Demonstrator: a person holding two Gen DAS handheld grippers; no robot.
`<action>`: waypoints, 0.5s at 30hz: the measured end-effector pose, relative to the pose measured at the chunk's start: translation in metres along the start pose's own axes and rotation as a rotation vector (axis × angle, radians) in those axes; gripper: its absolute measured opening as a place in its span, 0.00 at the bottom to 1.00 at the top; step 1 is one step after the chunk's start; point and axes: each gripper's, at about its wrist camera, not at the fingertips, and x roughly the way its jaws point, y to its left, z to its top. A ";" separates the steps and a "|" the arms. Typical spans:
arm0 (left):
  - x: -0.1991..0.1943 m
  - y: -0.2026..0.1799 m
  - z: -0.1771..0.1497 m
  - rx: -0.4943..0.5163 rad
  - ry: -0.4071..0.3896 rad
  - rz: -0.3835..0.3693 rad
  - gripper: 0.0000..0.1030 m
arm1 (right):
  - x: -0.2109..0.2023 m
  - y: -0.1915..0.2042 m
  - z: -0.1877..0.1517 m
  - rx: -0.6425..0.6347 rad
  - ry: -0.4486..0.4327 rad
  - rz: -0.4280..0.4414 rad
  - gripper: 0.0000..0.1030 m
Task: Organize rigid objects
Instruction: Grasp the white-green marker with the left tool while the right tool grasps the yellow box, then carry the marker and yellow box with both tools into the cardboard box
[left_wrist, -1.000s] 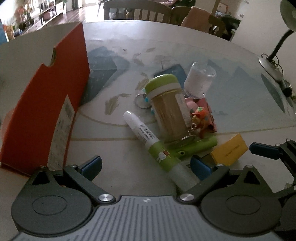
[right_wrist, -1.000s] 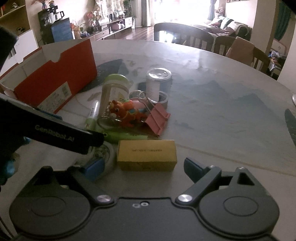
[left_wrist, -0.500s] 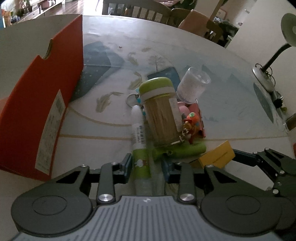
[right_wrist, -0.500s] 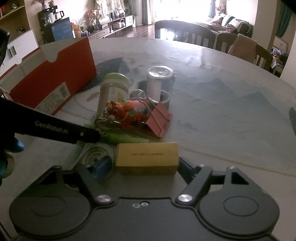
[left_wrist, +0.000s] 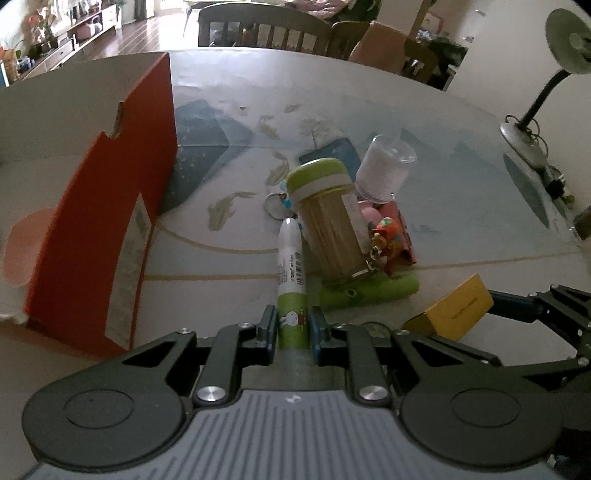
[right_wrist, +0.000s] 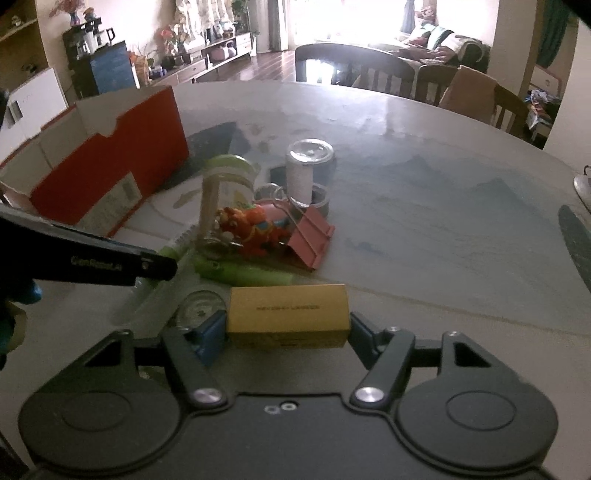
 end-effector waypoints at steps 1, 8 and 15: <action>-0.001 0.001 -0.001 0.001 0.001 0.001 0.17 | -0.004 0.000 0.000 0.005 -0.001 0.001 0.67; -0.021 0.012 -0.008 -0.009 -0.006 -0.029 0.17 | -0.026 0.007 -0.002 0.031 -0.012 0.018 0.67; -0.047 0.017 -0.010 0.001 -0.035 -0.062 0.17 | -0.047 0.024 0.002 0.026 -0.032 0.031 0.67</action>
